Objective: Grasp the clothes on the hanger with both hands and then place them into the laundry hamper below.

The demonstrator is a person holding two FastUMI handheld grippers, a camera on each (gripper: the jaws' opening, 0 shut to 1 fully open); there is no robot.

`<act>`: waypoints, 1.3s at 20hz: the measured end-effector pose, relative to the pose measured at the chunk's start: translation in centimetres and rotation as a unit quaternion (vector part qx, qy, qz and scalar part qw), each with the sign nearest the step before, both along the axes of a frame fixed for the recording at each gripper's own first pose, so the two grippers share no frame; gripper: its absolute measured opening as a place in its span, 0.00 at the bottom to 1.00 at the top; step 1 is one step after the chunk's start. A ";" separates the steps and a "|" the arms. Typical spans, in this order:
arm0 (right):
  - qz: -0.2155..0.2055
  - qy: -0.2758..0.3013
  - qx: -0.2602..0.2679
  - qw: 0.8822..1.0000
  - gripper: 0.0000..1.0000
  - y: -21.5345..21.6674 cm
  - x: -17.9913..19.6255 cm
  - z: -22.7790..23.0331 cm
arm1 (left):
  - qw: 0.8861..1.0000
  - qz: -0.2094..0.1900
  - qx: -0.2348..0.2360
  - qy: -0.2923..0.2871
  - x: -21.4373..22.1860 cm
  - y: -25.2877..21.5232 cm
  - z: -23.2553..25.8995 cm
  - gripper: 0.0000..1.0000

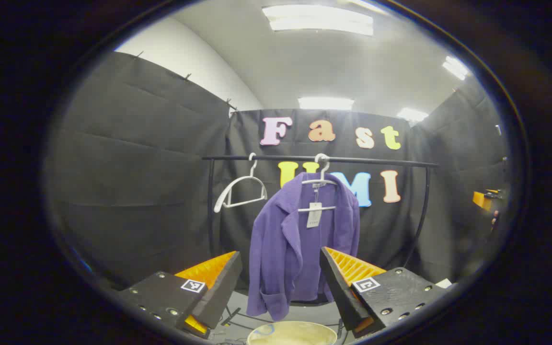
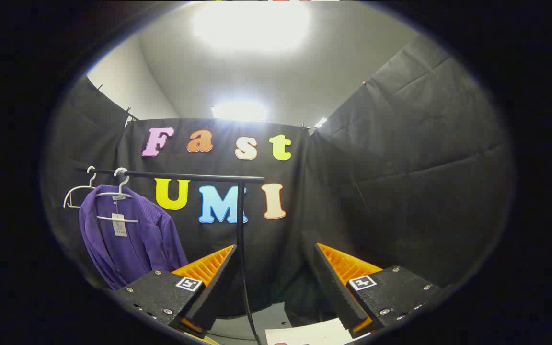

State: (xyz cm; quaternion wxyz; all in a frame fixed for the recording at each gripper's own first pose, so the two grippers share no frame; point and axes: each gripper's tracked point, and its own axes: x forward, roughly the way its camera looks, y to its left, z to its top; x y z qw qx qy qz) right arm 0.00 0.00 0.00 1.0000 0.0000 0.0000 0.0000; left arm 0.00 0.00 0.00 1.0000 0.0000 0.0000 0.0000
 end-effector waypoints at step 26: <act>0.116 0.043 -0.044 0.991 0.96 15.1 -1.6 -1.0 | 0.998 -0.029 -0.013 0.060 5.5 0.2 -6.3 0.99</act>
